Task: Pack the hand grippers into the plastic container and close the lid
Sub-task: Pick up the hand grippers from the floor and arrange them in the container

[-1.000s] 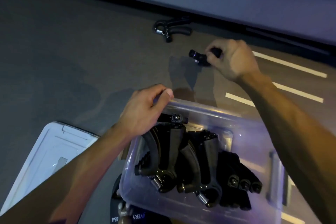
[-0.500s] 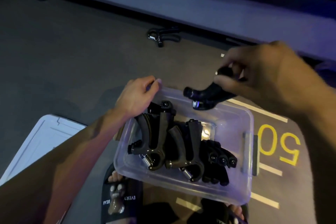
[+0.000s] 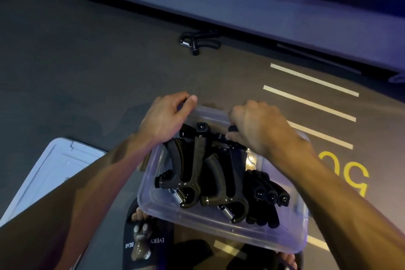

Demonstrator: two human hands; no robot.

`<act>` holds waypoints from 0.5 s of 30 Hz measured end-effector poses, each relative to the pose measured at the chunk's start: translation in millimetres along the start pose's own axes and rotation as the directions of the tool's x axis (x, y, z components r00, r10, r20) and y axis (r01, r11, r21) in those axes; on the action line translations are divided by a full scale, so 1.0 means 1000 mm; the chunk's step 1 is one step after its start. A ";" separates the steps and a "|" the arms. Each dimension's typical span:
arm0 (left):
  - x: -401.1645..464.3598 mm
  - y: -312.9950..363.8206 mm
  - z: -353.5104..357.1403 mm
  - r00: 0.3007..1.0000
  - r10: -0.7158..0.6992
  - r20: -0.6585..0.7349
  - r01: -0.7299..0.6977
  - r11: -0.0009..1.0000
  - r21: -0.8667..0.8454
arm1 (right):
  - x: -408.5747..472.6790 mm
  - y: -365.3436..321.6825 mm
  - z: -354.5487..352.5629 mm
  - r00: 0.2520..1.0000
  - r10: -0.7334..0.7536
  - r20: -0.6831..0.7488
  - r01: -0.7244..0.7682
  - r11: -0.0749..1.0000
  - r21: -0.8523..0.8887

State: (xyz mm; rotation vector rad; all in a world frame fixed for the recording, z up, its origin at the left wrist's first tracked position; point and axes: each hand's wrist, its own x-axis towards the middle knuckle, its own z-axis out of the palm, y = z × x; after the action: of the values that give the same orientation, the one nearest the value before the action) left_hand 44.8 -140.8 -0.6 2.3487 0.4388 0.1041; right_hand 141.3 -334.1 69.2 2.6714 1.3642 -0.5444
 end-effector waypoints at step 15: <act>0.000 -0.002 0.001 1.000 -0.002 0.007 0.002 1.000 -0.006 | -0.001 -0.007 0.014 0.999 -0.018 -0.031 0.014 0.994 -0.105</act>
State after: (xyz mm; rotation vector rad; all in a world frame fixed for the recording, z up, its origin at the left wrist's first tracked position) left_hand 44.2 -140.1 -2.1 2.3420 0.4366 0.0963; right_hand 131.5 -334.5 57.0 2.5985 1.3827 -0.4209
